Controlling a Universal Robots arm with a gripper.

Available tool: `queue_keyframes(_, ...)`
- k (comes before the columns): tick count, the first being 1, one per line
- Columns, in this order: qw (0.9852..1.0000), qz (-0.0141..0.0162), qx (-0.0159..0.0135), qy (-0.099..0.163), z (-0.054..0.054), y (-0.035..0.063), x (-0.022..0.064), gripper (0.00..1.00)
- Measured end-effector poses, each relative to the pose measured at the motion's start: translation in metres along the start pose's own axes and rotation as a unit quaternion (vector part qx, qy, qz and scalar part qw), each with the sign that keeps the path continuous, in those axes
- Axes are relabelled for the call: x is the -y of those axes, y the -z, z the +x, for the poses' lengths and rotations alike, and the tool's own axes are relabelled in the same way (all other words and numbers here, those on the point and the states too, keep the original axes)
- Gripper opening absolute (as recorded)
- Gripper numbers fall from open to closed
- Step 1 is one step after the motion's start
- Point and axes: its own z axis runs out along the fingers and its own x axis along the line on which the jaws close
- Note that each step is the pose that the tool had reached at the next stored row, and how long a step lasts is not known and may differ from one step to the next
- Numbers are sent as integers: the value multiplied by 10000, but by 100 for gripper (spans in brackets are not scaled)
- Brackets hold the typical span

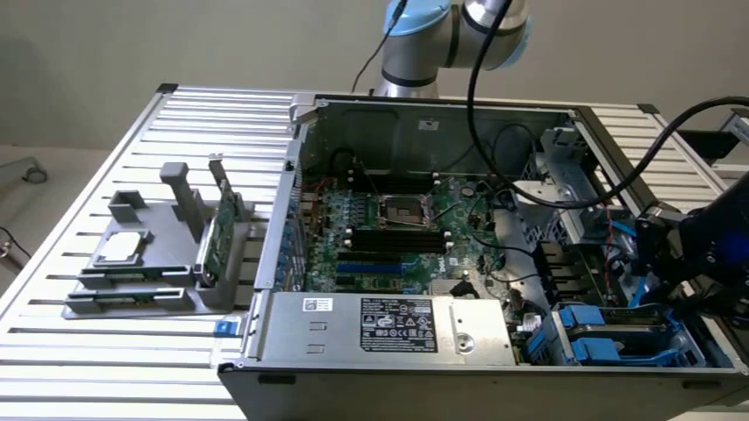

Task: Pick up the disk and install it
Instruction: 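Insert the disk into the insertion slot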

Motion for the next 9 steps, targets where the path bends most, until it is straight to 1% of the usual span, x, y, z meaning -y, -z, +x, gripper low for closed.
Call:
queue_keyframes(3,10000,22,-7,-71,-1,-3,1,31)
queue_keyframes(9,9997,91,-41,-225,-1,-4,2,31)
